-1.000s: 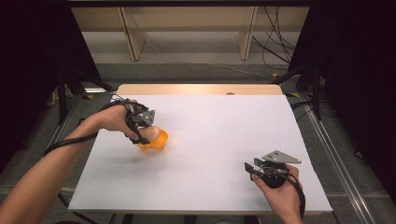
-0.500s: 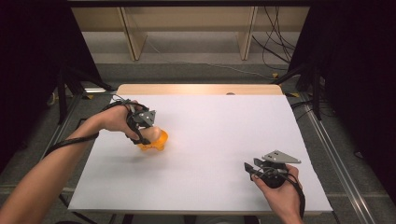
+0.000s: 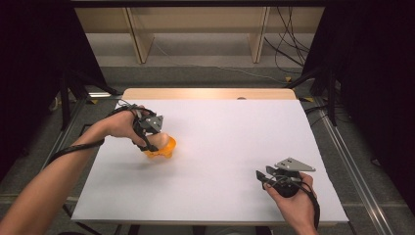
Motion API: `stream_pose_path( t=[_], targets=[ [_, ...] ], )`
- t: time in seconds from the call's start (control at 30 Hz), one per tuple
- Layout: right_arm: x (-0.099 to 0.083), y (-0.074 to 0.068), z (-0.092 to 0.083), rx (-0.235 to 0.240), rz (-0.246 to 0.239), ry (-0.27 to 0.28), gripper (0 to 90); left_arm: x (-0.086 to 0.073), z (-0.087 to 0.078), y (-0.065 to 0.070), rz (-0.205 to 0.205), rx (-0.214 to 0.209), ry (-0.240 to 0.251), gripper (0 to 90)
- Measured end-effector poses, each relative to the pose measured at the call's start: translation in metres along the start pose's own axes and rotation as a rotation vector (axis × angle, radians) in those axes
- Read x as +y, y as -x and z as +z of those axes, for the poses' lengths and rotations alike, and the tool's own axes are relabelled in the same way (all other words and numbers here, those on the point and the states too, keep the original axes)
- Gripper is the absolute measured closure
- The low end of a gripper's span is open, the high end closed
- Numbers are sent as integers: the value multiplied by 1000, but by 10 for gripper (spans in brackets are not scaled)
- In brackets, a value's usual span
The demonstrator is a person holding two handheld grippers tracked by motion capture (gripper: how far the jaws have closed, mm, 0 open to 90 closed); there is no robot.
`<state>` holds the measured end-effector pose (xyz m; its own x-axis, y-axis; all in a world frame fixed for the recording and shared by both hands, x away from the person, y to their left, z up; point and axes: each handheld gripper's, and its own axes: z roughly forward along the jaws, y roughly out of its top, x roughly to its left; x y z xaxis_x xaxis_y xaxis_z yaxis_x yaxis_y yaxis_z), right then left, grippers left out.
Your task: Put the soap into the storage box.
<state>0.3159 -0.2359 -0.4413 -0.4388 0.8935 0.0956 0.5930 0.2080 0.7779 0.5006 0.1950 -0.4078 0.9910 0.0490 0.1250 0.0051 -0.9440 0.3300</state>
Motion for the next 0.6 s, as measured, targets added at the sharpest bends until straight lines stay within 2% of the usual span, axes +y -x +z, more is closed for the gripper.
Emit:
stream_pose_path(
  t=[0.17,0.33,0.43,0.6],
  targets=[
    [0,0,0,0,0,-1,567,0,2,1,-14,-8,5,324],
    [0,0,0,1,-1,0,567,1,3,-1,-10,-9,6,324],
    [0,0,0,1,0,0,567,0,4,0,-36,-13,16,324],
    [0,0,0,2,-3,-1,566,0,3,-2,-36,-10,3,323]
  ],
)
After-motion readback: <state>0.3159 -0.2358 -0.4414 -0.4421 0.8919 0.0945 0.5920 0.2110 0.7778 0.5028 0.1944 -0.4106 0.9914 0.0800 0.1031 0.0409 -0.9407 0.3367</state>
